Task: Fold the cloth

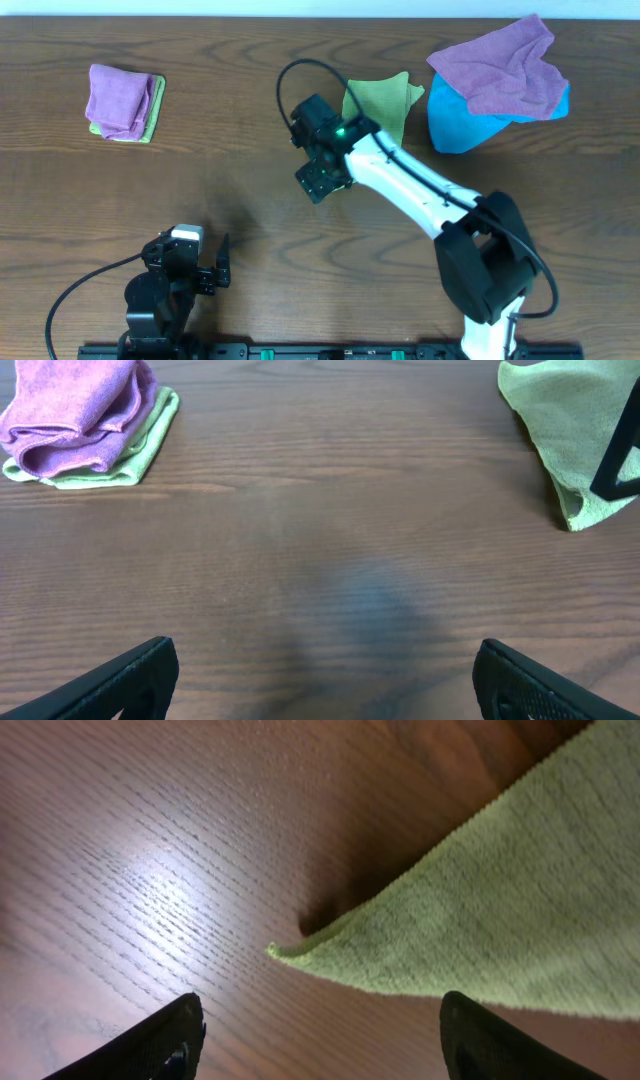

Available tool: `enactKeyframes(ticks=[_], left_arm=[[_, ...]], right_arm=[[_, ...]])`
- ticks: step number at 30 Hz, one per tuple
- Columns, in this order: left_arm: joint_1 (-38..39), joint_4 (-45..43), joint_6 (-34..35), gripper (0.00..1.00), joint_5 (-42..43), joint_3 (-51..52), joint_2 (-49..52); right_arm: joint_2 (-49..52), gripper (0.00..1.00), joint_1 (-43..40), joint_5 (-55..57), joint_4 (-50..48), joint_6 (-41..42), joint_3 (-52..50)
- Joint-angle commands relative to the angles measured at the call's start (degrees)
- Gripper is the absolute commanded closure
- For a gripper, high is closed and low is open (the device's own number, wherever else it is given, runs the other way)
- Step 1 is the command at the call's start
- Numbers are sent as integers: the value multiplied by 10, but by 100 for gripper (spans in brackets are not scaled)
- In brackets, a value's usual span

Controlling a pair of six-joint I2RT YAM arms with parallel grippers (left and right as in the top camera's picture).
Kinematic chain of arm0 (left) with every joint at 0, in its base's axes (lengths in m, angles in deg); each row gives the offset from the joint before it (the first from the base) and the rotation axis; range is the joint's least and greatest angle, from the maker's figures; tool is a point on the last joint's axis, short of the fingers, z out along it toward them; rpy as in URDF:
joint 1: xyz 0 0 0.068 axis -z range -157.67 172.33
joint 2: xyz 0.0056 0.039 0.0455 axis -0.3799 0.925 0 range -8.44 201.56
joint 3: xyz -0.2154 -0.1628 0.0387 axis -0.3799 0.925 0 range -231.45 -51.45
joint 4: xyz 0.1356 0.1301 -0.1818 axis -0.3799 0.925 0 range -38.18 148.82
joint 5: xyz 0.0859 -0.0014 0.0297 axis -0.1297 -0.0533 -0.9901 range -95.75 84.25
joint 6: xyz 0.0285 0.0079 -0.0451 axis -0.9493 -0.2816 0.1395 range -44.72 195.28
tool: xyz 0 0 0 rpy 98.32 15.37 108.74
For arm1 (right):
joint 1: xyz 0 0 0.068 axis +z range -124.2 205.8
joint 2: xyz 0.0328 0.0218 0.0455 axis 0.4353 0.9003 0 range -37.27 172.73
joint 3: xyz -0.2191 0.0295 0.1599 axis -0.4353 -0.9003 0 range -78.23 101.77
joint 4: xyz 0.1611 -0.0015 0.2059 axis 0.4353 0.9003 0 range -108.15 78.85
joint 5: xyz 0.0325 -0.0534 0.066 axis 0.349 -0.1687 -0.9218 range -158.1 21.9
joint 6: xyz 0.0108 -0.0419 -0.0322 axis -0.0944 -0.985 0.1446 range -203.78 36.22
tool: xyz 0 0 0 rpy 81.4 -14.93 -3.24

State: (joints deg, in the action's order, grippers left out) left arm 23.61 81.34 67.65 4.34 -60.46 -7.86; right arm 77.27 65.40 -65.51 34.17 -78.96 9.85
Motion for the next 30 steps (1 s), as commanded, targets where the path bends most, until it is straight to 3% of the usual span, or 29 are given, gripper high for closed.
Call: enactKeyframes(ticks=[1, 20, 24, 30], left_arm=[[-2, -1, 2, 4, -2, 9, -3], [-2, -1, 2, 5, -2, 9, -3], [-2, -1, 2, 5, -2, 9, -3], [-2, -1, 2, 5, -2, 9, -3]], right_arm=[[0, 24, 17, 87, 6, 57, 0], [59, 38, 19, 49, -33, 95, -1], [66, 51, 18, 49, -24, 100, -1], [67, 91, 6, 49, -8, 110, -1]])
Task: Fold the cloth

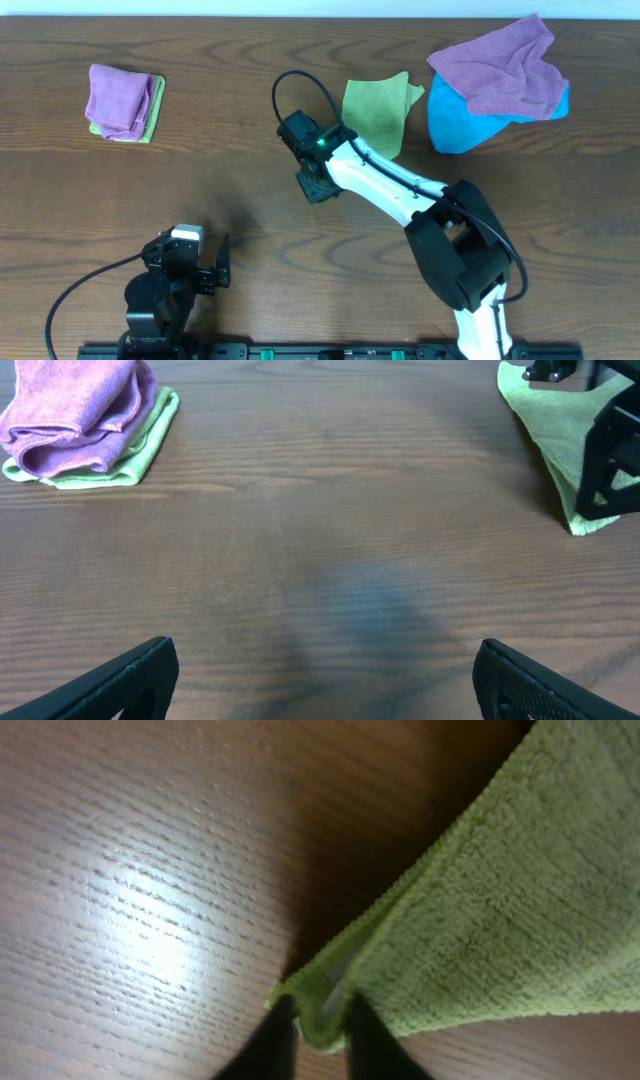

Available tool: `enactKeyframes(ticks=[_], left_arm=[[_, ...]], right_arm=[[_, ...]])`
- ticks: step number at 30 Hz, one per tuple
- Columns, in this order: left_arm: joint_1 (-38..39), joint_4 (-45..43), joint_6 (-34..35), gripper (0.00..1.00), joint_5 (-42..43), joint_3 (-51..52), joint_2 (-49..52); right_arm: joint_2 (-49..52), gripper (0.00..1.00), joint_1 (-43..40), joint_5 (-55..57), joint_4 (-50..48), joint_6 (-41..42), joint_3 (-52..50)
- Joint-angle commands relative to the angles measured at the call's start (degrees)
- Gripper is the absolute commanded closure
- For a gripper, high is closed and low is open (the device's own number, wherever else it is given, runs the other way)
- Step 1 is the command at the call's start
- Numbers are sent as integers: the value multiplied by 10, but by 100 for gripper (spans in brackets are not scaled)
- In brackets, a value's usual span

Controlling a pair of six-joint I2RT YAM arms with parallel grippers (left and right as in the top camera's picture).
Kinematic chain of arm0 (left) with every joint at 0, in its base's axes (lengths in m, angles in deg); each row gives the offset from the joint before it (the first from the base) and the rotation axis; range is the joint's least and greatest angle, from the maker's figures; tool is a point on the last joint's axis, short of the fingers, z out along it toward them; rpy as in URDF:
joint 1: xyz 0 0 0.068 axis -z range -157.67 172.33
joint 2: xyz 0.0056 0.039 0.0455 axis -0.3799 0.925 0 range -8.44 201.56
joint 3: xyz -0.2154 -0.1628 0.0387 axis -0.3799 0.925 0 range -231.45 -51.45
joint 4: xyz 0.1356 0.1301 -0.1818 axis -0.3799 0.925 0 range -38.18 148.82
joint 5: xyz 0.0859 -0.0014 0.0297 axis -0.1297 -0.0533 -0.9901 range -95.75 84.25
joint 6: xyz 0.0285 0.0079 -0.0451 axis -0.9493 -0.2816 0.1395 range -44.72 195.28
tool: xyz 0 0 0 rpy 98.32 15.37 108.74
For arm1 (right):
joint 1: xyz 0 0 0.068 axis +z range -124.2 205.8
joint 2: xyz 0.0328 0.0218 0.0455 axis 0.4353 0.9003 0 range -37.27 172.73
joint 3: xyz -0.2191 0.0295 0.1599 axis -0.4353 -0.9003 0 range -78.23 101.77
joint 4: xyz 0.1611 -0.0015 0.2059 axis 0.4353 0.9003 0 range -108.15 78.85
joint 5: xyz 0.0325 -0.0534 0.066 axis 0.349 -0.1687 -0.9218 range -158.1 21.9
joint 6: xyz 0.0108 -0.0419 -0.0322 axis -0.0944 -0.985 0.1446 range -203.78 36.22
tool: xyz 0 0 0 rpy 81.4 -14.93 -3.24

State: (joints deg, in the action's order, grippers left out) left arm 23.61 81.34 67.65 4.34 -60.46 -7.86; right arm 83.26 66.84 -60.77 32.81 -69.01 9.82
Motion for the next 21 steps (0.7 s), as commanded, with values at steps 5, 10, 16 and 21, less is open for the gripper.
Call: enactKeyframes(ticks=[5, 10, 16, 21], left_arm=[[-2, -1, 2, 5, -2, 9, -3], [-2, -1, 2, 5, -2, 9, -3], [-2, -1, 2, 5, -2, 9, -3], [-2, -1, 2, 5, -2, 9, -3]], right_arm=[[7, 99, -11, 2, 21, 11, 0], [0, 99, -9, -3, 43, 20, 11], [-22, 99, 3, -47, 92, 12, 113], [-23, 99, 35, -131, 110, -3, 252]])
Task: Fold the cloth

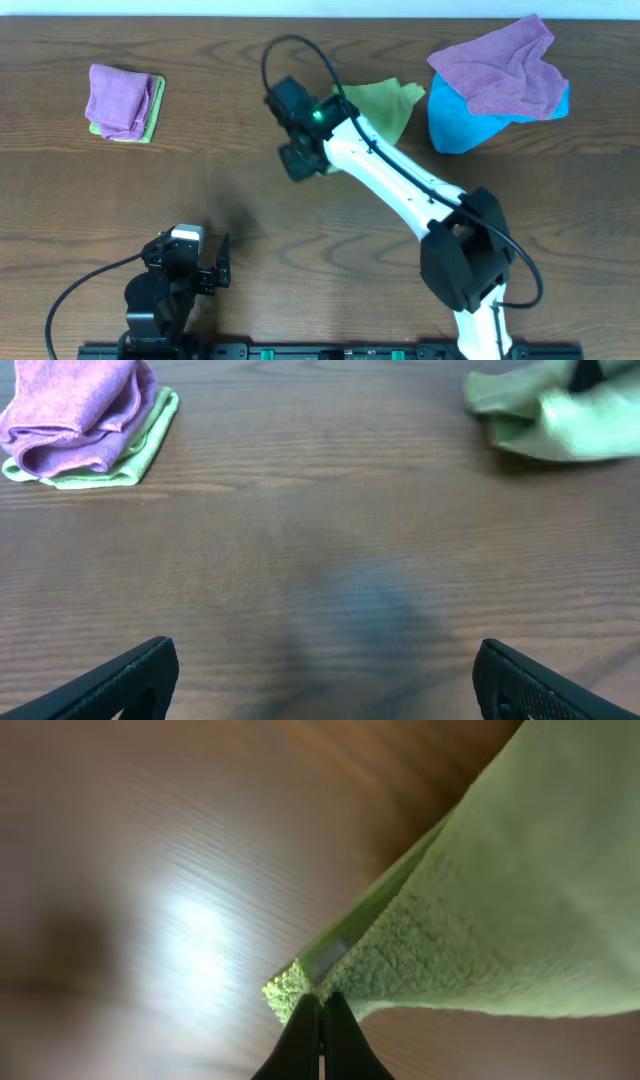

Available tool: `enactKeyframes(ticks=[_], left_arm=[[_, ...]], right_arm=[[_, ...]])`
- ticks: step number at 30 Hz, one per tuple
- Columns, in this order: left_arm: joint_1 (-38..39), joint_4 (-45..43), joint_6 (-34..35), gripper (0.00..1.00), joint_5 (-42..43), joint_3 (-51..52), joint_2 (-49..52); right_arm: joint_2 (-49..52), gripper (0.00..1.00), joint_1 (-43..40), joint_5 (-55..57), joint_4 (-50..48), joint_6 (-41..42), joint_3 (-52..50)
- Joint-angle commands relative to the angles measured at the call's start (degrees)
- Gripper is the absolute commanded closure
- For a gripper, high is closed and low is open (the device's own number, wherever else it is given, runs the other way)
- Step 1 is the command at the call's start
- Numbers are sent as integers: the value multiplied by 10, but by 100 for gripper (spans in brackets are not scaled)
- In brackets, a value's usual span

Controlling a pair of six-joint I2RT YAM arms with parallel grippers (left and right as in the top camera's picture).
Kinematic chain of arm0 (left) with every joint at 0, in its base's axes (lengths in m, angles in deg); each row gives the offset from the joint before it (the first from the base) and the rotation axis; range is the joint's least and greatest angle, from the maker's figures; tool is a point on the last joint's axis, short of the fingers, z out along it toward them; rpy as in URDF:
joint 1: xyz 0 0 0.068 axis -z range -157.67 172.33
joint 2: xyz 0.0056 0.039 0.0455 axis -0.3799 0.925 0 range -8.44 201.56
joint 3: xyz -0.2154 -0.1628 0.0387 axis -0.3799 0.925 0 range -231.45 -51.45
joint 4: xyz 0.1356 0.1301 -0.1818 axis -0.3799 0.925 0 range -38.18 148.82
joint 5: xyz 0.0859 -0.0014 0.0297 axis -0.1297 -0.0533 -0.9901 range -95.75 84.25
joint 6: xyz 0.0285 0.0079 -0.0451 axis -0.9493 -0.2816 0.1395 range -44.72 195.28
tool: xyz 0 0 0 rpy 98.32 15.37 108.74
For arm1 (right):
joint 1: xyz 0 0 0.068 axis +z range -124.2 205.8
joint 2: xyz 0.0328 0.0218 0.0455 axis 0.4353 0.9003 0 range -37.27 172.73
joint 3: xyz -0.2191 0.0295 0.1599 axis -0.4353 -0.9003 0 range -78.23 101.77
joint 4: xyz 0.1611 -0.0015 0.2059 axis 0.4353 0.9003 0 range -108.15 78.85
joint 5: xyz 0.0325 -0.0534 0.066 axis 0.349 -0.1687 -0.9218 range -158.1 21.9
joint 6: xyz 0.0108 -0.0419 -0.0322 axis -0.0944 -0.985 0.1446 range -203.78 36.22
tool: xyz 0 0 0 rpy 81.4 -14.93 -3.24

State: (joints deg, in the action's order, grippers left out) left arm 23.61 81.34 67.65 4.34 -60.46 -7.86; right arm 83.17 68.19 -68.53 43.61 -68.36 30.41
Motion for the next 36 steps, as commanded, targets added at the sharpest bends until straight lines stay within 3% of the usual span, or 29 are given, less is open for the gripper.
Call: enactKeyframes(ticks=[1, 10, 14, 18, 19, 20, 21, 27, 33, 36], left_arm=[[-2, -1, 2, 5, -2, 9, -3], [-2, -1, 2, 4, -2, 9, -3], [-2, -1, 2, 5, -2, 9, -3], [-2, -1, 2, 5, -2, 9, -3], [-2, -1, 2, 5, -2, 9, -3], [-2, -1, 2, 5, -2, 9, -3], [-2, -1, 2, 5, -2, 9, -3], [-2, -1, 2, 5, -2, 9, -3], [-2, -1, 2, 5, -2, 9, -3], [-2, -1, 2, 5, -2, 9, -3]], right_arm=[[-22, 99, 30, -65, 2, -9, 75], [-22, 99, 74, -171, 28, -50, 366], [-22, 99, 45, -79, 119, -72, 460], [-21, 99, 10, 58, 233, -71, 460], [-20, 68, -8, 131, 280, -56, 438], [-20, 26, -21, 173, 301, -34, 415], [-20, 1, -34, 194, 313, -18, 394], [-19, 1, -81, 139, 294, -3, 293], [-19, 1, -79, 50, 216, -59, 174], [-19, 7, -70, 11, 173, -68, 96]])
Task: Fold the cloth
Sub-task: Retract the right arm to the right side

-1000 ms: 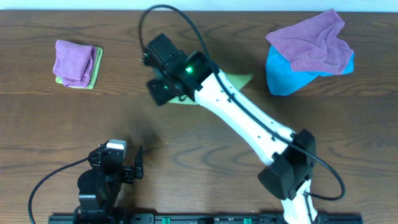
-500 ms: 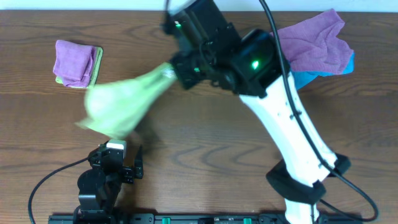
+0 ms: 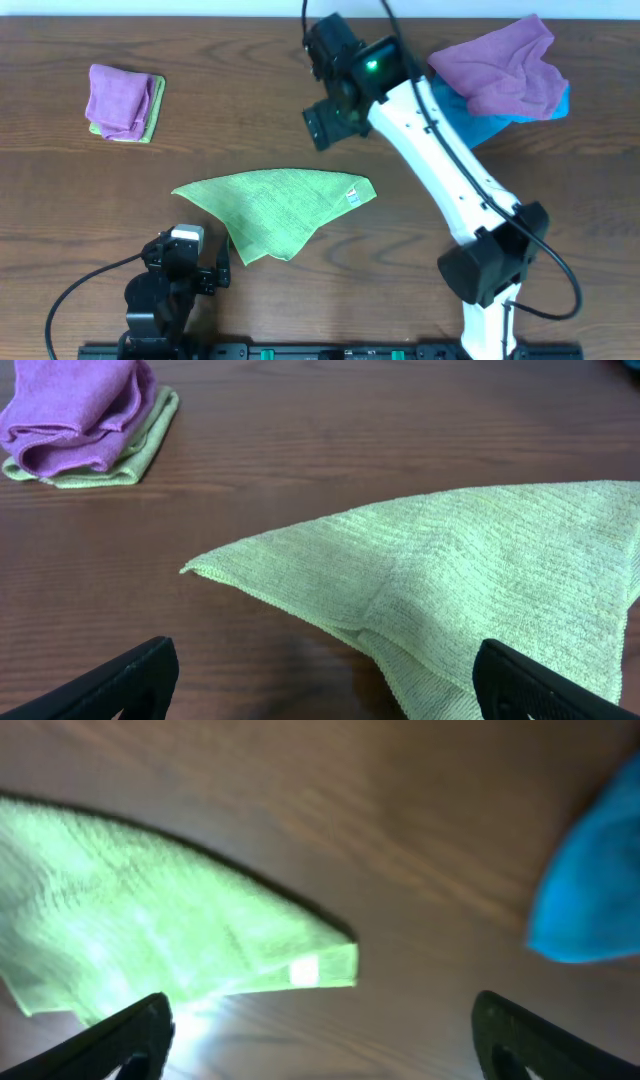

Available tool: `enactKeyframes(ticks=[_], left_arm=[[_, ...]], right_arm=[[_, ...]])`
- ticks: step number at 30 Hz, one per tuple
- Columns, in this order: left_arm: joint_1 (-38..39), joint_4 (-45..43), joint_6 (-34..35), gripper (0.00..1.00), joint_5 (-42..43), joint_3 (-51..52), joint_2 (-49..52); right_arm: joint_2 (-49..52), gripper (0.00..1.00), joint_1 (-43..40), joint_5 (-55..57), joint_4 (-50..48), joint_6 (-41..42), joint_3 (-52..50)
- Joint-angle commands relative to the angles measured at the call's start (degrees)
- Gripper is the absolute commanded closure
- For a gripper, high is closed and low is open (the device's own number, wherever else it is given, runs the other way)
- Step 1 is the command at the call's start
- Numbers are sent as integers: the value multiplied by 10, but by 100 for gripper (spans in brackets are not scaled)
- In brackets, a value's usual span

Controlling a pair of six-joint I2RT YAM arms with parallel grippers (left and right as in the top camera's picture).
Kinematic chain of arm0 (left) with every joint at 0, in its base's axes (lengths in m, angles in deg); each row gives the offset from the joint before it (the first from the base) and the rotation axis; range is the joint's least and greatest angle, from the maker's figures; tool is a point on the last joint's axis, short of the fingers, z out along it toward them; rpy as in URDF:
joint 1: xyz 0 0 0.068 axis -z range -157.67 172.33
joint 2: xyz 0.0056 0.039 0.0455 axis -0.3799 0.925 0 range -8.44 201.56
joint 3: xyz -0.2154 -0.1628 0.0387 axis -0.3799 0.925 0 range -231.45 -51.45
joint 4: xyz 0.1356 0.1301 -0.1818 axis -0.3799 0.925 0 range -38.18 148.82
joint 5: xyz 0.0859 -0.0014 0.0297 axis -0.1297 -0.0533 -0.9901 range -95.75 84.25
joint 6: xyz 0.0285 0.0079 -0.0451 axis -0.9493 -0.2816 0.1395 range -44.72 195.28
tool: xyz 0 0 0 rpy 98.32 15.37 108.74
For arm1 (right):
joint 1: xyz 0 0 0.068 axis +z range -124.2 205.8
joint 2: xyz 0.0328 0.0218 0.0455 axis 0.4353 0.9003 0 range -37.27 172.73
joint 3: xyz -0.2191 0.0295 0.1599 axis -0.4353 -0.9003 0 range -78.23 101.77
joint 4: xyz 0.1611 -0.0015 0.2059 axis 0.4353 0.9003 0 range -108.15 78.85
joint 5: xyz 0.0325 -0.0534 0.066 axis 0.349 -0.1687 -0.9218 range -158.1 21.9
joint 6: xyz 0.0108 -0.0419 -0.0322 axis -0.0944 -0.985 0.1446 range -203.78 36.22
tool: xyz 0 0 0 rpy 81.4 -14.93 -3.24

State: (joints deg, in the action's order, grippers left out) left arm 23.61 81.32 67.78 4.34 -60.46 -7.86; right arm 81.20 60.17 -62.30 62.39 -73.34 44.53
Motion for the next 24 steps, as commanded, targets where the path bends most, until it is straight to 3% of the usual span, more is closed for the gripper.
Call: enactKeyframes(ticks=[1, 6, 11, 19, 24], left_arm=[[-2, 0, 0, 5, -2, 9, -3], [-2, 0, 0, 5, -2, 9, -3], [-2, 0, 0, 5, -2, 9, -3], [-2, 0, 0, 5, -2, 9, -3], [-2, 0, 0, 5, -2, 9, -3]], right_arm=[[0, 7, 12, -55, -21, -18, -59], [-28, 12, 13, -73, -21, -19, -73], [-156, 12, 29, -47, -19, -24, -90], [-361, 14, 74, -48, -65, 21, -293], [-511, 13, 154, -48, -72, 85, -414]])
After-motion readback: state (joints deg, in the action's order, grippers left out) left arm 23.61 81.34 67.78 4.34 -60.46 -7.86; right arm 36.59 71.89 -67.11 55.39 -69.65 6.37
